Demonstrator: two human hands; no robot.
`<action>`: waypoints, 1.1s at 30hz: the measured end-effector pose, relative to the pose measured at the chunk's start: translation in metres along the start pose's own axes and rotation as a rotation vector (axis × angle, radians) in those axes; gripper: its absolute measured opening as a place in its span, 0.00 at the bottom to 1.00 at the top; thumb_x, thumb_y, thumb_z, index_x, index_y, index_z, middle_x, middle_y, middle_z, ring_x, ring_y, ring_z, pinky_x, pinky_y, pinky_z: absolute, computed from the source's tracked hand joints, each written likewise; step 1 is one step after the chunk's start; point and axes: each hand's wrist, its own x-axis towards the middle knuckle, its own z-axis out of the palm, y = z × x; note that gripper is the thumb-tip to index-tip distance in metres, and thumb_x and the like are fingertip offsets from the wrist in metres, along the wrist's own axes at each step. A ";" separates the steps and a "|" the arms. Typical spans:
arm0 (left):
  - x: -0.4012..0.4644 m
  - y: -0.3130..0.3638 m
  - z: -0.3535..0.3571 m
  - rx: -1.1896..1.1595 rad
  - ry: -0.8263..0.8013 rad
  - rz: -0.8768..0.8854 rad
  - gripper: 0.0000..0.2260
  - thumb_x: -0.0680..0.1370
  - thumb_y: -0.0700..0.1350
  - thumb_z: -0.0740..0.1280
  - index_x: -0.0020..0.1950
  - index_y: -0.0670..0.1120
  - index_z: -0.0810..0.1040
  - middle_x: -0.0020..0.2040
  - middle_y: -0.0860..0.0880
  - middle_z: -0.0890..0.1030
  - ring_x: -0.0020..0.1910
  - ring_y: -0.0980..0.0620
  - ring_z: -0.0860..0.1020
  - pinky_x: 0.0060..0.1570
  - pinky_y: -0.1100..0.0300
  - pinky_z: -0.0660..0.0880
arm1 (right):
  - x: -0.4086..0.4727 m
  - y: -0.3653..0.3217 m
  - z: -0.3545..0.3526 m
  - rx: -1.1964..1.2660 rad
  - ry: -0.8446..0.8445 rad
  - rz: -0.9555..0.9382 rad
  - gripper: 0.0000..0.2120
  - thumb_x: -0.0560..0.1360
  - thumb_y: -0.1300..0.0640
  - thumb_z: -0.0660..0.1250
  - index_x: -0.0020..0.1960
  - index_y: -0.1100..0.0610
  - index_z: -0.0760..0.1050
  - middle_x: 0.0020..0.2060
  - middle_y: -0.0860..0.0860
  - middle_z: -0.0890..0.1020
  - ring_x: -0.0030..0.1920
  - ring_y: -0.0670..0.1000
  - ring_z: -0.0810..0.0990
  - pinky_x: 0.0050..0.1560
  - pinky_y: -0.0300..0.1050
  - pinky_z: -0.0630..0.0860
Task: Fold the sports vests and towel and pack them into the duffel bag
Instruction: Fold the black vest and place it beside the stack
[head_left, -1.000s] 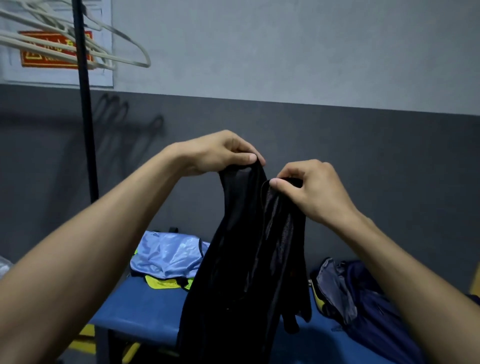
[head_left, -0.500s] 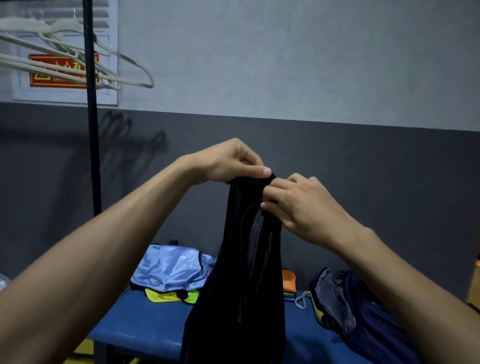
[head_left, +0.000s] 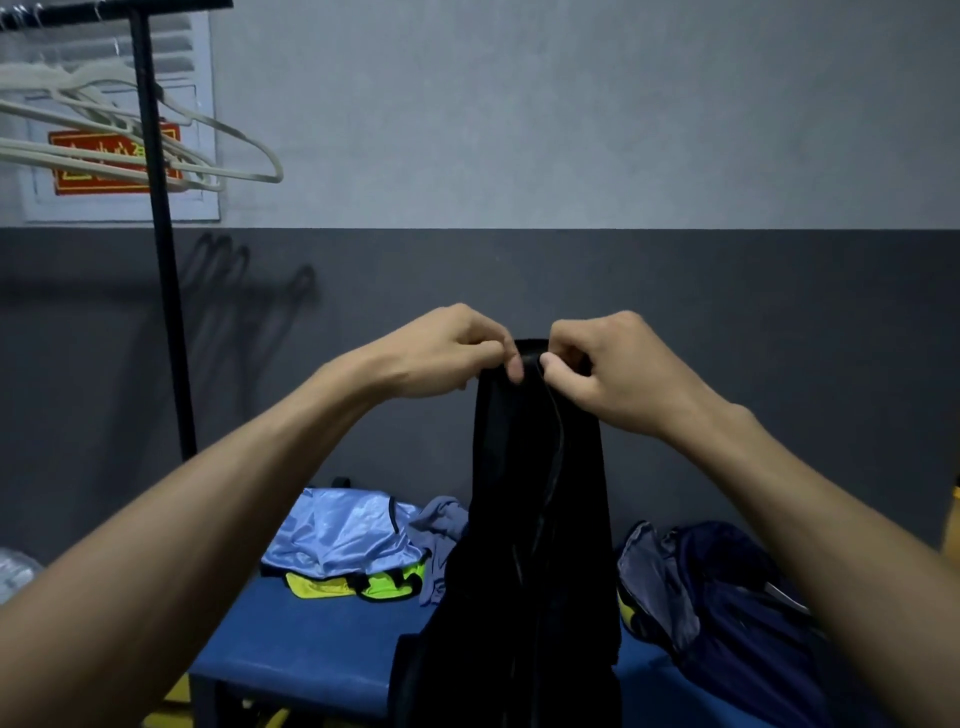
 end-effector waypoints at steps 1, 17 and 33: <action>-0.001 0.003 0.004 0.002 -0.008 -0.025 0.15 0.73 0.57 0.60 0.45 0.55 0.85 0.45 0.53 0.84 0.45 0.51 0.80 0.47 0.50 0.80 | 0.002 0.002 0.000 0.004 -0.002 0.010 0.12 0.76 0.52 0.68 0.35 0.54 0.73 0.26 0.47 0.75 0.28 0.47 0.73 0.31 0.45 0.67; 0.002 -0.057 0.016 -0.006 0.200 0.077 0.07 0.79 0.51 0.72 0.41 0.55 0.80 0.39 0.60 0.81 0.39 0.63 0.80 0.43 0.69 0.73 | 0.003 0.017 0.022 -0.030 -0.259 -0.026 0.09 0.73 0.54 0.69 0.35 0.54 0.76 0.28 0.47 0.77 0.31 0.48 0.77 0.33 0.46 0.73; 0.050 -0.081 0.004 0.217 0.047 0.257 0.08 0.79 0.49 0.72 0.47 0.46 0.85 0.43 0.52 0.78 0.39 0.54 0.77 0.41 0.67 0.70 | -0.036 0.083 0.080 0.052 -0.410 0.229 0.20 0.75 0.55 0.65 0.29 0.60 0.64 0.24 0.55 0.66 0.26 0.47 0.60 0.29 0.46 0.60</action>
